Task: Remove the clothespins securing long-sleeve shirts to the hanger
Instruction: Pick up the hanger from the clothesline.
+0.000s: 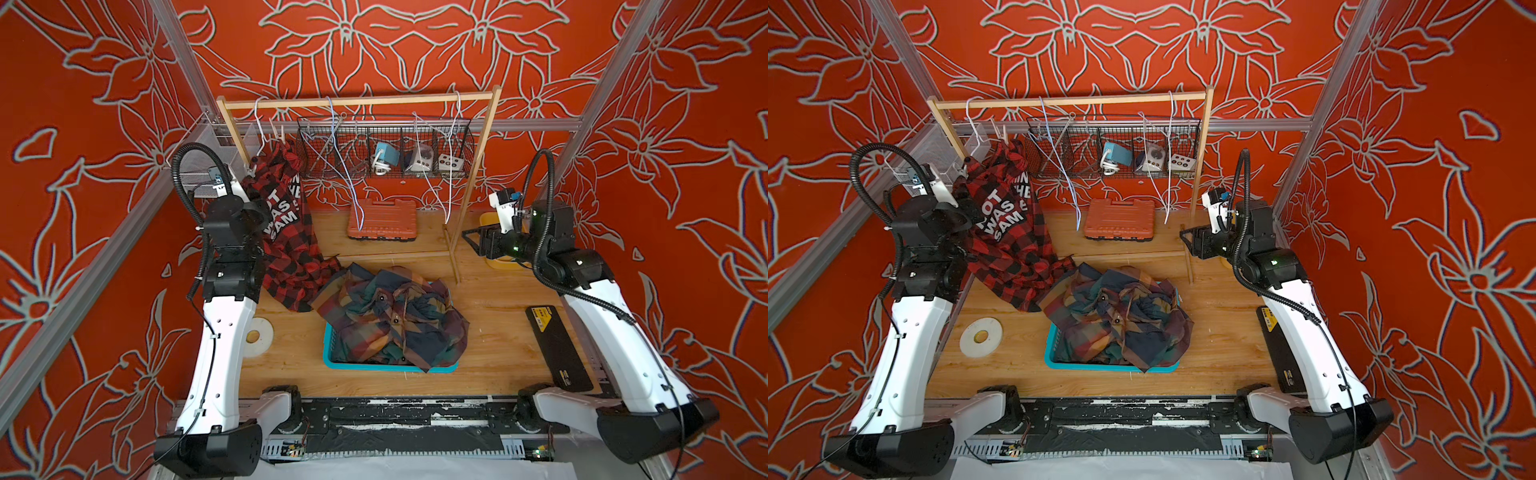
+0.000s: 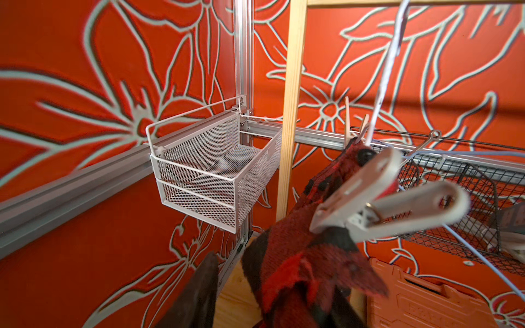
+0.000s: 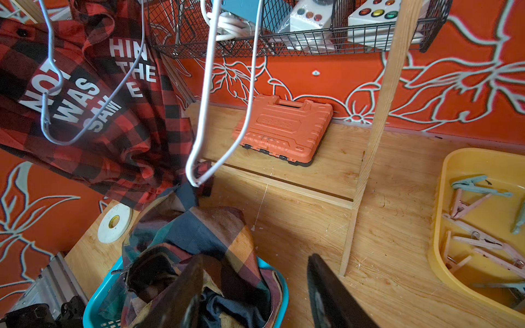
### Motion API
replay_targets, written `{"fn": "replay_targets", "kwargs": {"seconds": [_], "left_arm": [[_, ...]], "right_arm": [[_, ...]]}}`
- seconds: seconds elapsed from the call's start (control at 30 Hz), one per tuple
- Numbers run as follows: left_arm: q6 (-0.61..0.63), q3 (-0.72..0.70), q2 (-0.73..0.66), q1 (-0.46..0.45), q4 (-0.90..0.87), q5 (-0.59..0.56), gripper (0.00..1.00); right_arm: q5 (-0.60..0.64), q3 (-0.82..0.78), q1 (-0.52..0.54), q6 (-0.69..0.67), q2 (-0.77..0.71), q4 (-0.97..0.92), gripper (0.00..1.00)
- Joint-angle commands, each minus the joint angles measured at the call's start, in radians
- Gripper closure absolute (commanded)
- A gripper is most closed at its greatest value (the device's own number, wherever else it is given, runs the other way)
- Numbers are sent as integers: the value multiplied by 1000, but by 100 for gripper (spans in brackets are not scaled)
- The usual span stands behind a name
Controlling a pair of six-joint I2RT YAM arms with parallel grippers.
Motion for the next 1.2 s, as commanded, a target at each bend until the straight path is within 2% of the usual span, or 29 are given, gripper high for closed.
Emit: {"fn": "replay_targets", "kwargs": {"seconds": [0.0,0.3,0.43,0.63,0.77,1.17], "left_arm": [[-34,25,-46,0,95,35,100],[-65,-20,-119,-1,208,91,100],[-75,-23,-118,0,214,147,100],[-66,-61,-193,-1,192,207,100],[-61,-164,-257,0,203,269,100],[1,-409,-382,-23,147,346,100]], "right_arm": [[-19,-13,-4,5,1,24,40],[-24,-22,-4,6,1,33,40],[-29,-28,-4,9,1,36,41],[-26,-38,-4,2,-6,27,40],[-26,-41,-4,0,-6,22,40],[-29,-68,-4,-3,-35,9,40]]}}
